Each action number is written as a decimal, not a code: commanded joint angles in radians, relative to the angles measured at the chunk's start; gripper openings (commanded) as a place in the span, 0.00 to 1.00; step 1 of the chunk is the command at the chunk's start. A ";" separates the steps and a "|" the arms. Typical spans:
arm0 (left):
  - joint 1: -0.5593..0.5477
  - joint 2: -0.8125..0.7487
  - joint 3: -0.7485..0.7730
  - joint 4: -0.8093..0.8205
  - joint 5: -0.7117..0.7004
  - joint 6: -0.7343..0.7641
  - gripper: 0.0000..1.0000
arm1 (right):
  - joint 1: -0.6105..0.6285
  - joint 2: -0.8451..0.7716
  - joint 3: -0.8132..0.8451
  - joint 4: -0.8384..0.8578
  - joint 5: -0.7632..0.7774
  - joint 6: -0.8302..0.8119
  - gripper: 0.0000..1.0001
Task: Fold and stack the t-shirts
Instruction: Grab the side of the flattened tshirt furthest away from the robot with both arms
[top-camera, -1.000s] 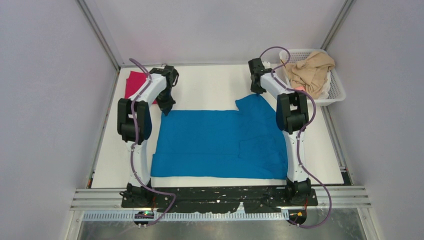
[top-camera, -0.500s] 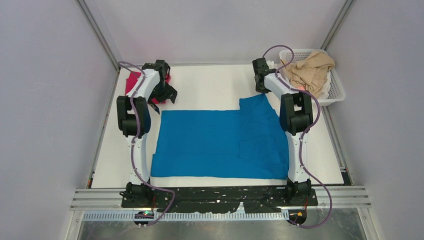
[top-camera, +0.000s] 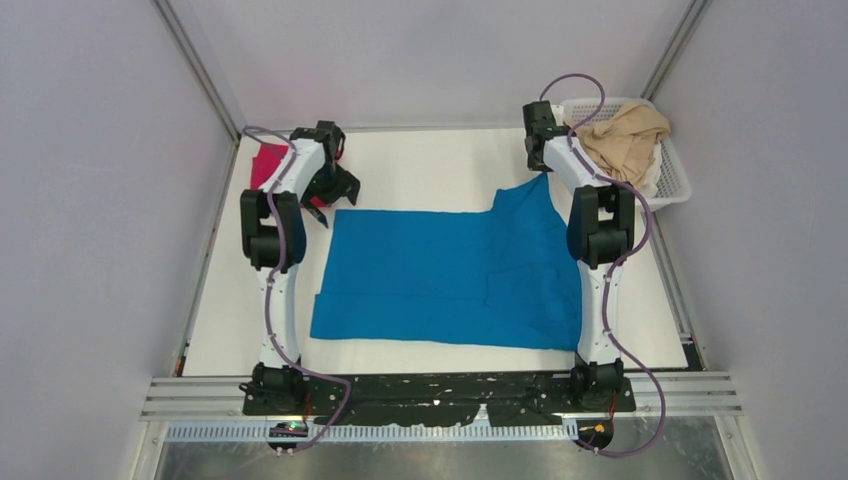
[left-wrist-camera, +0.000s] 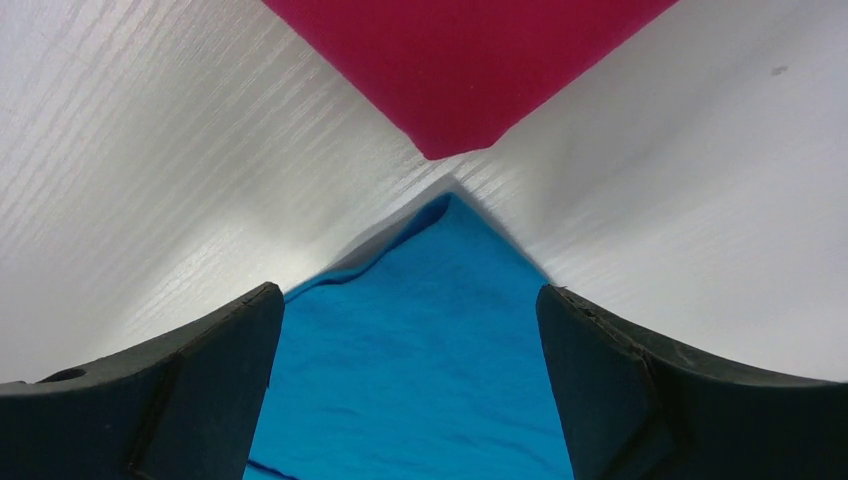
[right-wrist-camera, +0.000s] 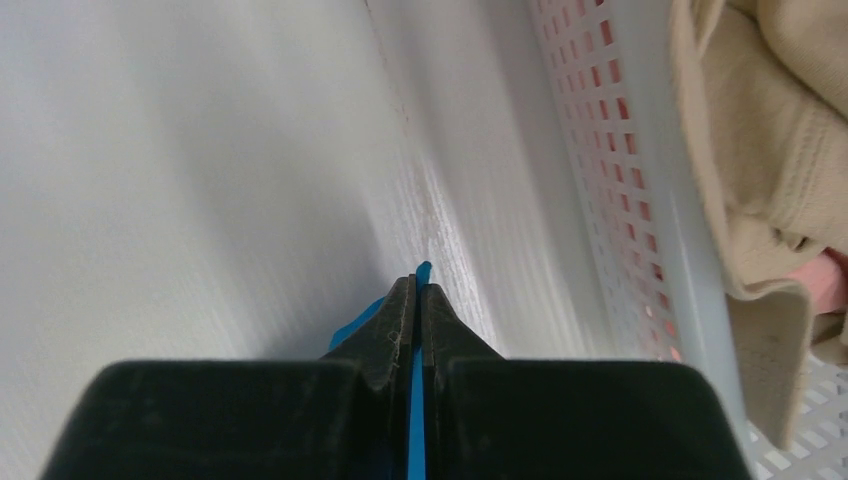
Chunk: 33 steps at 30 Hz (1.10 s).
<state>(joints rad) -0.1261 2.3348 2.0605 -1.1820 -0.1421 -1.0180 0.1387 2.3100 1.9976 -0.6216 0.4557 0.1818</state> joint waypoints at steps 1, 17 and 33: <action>-0.003 0.026 0.075 0.014 -0.016 -0.026 1.00 | -0.006 -0.031 0.059 0.032 0.007 -0.073 0.06; -0.015 0.094 0.155 0.038 -0.042 -0.066 0.67 | -0.008 -0.052 0.032 0.067 -0.053 -0.081 0.06; -0.032 0.071 0.109 -0.011 -0.052 -0.062 0.50 | -0.008 -0.121 -0.068 0.108 -0.089 -0.060 0.06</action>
<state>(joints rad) -0.1555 2.4470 2.1796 -1.1694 -0.1726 -1.0672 0.1333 2.2898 1.9446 -0.5629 0.3771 0.1081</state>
